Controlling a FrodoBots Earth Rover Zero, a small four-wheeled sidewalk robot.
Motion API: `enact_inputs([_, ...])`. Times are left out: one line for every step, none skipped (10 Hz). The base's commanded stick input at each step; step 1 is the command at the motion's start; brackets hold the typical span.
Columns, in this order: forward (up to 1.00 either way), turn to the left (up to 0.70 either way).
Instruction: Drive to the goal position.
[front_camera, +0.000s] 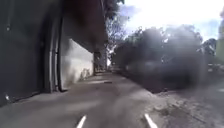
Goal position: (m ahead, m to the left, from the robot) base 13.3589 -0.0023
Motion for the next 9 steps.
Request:
enact_inputs([1.0,0.0])
enact_inputs([1.0,0.0])
enact_inputs([1.0,0.0])
enact_inputs([1.0,0.0])
enact_inputs([1.0,0.0])
enact_inputs([1.0,0.0])
enact_inputs([1.0,0.0])
enact_inputs([1.0,0.0])
enact_inputs([1.0,0.0])
